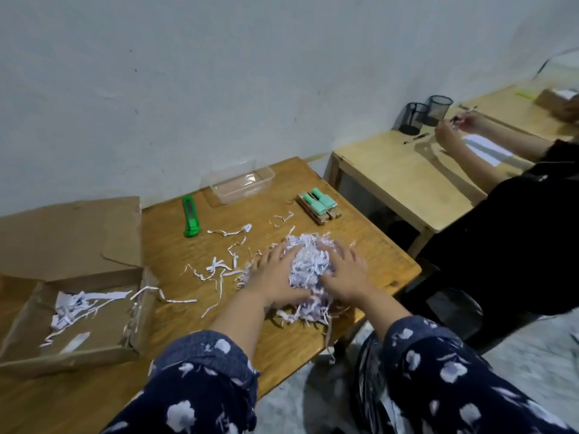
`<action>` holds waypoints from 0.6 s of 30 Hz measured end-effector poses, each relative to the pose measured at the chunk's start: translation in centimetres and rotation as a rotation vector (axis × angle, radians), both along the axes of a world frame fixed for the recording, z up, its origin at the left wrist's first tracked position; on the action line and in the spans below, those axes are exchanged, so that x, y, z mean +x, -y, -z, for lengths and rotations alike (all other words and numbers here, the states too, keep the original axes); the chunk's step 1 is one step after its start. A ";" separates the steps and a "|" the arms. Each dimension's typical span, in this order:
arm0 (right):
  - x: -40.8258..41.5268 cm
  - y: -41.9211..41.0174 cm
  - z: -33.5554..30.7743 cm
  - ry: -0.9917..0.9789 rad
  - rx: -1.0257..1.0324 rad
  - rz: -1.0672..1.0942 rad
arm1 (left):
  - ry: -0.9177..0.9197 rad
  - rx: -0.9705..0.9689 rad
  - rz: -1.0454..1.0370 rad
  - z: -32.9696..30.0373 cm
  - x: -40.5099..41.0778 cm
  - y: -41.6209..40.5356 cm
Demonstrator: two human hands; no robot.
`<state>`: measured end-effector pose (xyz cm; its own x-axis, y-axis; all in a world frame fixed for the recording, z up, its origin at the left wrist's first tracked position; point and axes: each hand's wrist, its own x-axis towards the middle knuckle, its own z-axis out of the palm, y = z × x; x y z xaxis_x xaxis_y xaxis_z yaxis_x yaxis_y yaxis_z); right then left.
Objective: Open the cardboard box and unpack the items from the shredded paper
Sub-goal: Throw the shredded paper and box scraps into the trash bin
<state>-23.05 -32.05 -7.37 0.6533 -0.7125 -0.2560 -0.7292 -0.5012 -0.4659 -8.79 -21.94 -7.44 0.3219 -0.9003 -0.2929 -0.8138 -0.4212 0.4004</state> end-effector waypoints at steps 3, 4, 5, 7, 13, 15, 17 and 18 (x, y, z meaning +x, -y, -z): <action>-0.4 -1.6 2.1 0.003 -0.108 -0.077 | 0.158 0.054 0.050 1.7 -0.5 -0.5; -0.2 -1.9 2.8 0.038 -0.150 -0.082 | 0.183 0.024 0.038 2.0 -0.6 -0.6; 0.1 -1.9 3.2 0.090 -0.158 -0.074 | 0.170 -0.012 0.020 2.5 -0.6 -0.5; 0.8 -1.5 3.3 0.203 -0.092 -0.032 | 0.072 -0.095 -0.021 2.8 -0.3 -0.1; 2.1 1.7 -1.9 0.416 0.081 0.162 | -0.126 -0.397 -0.148 -0.4 0.7 3.4; 1.3 3.0 -4.2 0.518 0.056 0.163 | -0.162 -0.491 -0.104 -2.8 0.1 5.3; -0.4 4.1 -5.8 0.559 -0.014 0.183 | -0.163 -0.554 -0.028 -4.9 -1.0 7.1; -1.6 4.7 -6.3 0.567 -0.054 0.216 | -0.163 -0.576 0.015 -5.7 -1.9 8.0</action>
